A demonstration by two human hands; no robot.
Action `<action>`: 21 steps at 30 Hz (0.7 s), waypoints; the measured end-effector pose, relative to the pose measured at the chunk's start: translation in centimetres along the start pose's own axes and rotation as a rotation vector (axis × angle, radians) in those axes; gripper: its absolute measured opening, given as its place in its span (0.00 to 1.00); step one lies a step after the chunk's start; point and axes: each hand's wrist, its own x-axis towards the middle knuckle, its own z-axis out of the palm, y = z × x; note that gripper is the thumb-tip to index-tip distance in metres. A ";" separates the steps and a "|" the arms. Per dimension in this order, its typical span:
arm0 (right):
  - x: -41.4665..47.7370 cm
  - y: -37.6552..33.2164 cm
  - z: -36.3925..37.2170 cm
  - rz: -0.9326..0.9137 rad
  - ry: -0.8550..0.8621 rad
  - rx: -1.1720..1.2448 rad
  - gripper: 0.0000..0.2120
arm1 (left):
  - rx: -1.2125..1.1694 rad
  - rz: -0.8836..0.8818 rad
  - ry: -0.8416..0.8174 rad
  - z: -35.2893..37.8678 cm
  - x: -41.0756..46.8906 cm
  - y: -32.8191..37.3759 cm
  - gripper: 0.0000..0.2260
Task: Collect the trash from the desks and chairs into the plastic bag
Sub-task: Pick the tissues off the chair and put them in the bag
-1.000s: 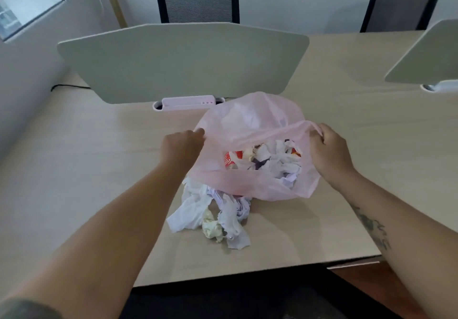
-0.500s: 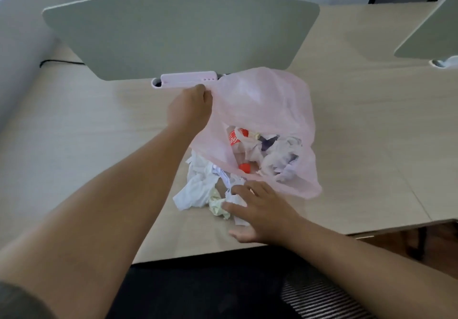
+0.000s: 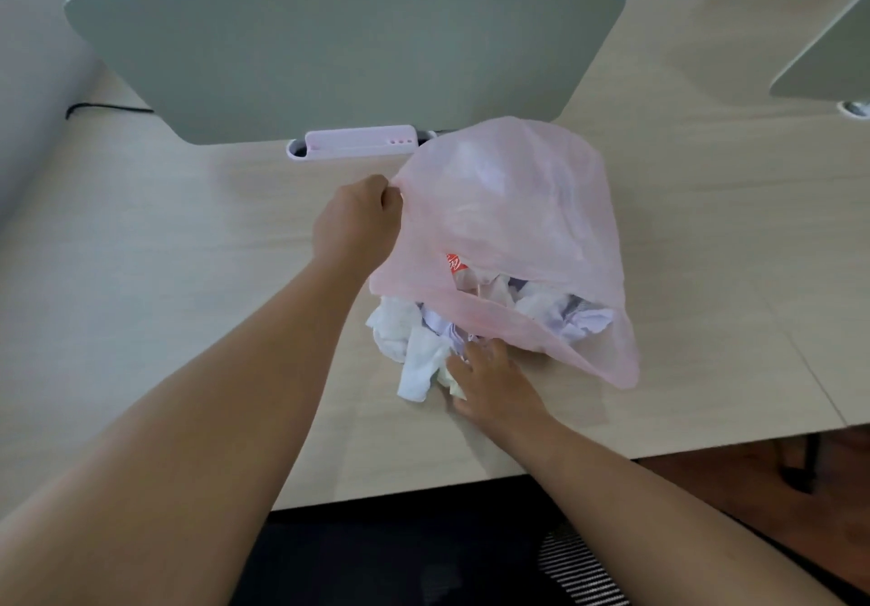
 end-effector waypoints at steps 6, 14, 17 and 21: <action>-2.9 0.8 -6.2 -0.227 0.195 0.033 0.20 | -0.051 0.066 -0.001 -0.3 1.7 3.0 0.15; -2.3 6.7 -11.0 0.057 0.355 0.356 0.12 | -0.159 0.113 0.045 -1.3 3.4 5.8 0.15; -0.1 8.4 -11.0 0.231 0.222 0.372 0.13 | -0.179 0.118 0.053 -1.5 3.5 5.8 0.15; 1.9 9.9 -11.0 0.425 0.250 0.321 0.12 | -0.190 0.102 0.018 -1.5 3.0 4.6 0.14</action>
